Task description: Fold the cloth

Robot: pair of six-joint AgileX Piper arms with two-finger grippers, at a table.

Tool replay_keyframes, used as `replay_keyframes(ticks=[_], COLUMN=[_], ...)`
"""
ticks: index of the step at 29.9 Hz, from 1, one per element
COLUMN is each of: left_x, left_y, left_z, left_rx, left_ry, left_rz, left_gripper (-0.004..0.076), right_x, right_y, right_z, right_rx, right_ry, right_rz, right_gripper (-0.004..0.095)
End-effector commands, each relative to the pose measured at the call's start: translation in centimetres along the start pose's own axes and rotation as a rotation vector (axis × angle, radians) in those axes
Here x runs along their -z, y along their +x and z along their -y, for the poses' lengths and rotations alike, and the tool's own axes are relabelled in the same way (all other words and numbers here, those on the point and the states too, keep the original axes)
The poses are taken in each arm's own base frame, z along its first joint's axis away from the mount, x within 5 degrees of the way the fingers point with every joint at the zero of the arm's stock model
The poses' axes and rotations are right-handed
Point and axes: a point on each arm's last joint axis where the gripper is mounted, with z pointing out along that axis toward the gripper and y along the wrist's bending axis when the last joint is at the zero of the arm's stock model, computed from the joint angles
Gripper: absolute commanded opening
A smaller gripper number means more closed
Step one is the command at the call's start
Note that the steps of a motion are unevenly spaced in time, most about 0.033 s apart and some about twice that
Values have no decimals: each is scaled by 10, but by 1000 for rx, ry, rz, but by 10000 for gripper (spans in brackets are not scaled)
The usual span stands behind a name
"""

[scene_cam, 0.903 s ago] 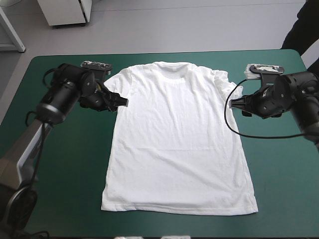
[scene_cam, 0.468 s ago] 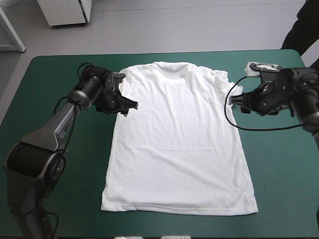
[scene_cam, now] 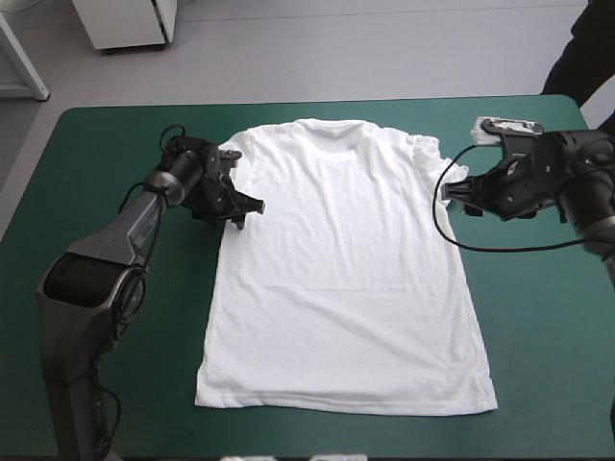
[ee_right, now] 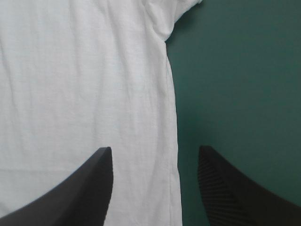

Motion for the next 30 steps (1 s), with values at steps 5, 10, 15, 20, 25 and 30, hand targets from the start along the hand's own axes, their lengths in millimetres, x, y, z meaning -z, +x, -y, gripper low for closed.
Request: replay_keyframes(ticks=[5,10,15,20,25,30], left_x=[17,17,17,17,17,17], left_y=[-8,-7,-7,-7,-7,-7], left_z=[4,5,7,7,7,7], left_rx=[-3,-22,-20,-19,-19,-18], left_ry=[29,37,59,61,61,63], left_rz=[71,67,65,63,62,66], left_gripper=[-13,-10,-10,-10,-10,-10], right_x=[4,-17,-38,-73,-107,-139], right_y=[-10,-15,-34,-49,-56,-55], right_z=[0,-5,-11,-13,-9,-7], right_rx=[5,32,59,71,71,60], right_ry=[-18,-65,-74,-44,-12,-7], right_rz=[60,12,7,-58,-92,-138], right_gripper=[509,509,509,510,509,509])
